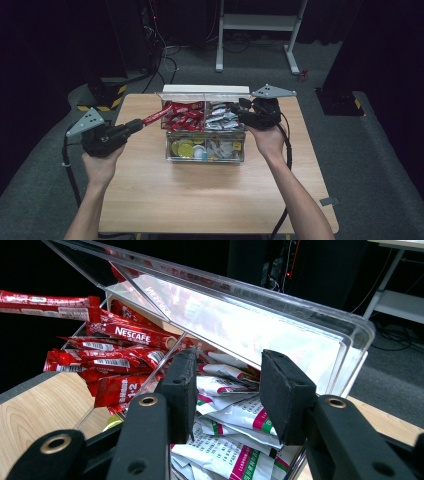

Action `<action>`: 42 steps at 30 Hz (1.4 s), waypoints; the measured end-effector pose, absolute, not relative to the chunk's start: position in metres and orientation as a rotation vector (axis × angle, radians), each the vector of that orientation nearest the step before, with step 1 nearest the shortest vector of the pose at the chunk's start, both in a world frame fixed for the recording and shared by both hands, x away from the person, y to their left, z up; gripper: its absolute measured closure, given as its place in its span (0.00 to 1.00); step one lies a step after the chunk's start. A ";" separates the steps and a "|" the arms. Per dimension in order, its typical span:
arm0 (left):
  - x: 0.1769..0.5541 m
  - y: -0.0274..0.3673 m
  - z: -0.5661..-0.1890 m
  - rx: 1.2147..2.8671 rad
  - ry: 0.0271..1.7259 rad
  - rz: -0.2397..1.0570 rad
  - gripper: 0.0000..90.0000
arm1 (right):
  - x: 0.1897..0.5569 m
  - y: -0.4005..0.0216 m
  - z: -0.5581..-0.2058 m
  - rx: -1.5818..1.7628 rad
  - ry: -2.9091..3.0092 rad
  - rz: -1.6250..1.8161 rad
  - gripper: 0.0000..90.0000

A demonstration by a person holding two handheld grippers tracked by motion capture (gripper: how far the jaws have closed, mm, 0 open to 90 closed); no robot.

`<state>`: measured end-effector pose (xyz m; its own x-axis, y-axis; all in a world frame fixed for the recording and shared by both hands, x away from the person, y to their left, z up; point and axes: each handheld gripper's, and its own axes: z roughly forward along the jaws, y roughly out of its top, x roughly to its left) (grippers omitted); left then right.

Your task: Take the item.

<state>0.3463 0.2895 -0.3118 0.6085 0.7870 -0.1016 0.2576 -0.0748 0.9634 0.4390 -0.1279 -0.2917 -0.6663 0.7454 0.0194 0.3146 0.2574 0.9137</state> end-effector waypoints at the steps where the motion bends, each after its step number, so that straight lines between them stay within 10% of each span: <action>1: 0.346 0.291 -0.312 1.626 0.885 0.548 0.96 | 0.439 -0.128 -0.292 0.962 2.116 1.388 0.65; 42: 0.317 0.340 -0.337 1.505 0.998 0.629 0.96 | 0.438 -0.127 -0.291 0.966 2.119 1.372 0.65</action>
<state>0.3174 0.3397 -0.3374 0.4921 0.8581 -0.1462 0.2386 0.0286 0.9707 0.4385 -0.1269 -0.2908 -0.6619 0.7495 0.0128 0.3181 0.2654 0.9101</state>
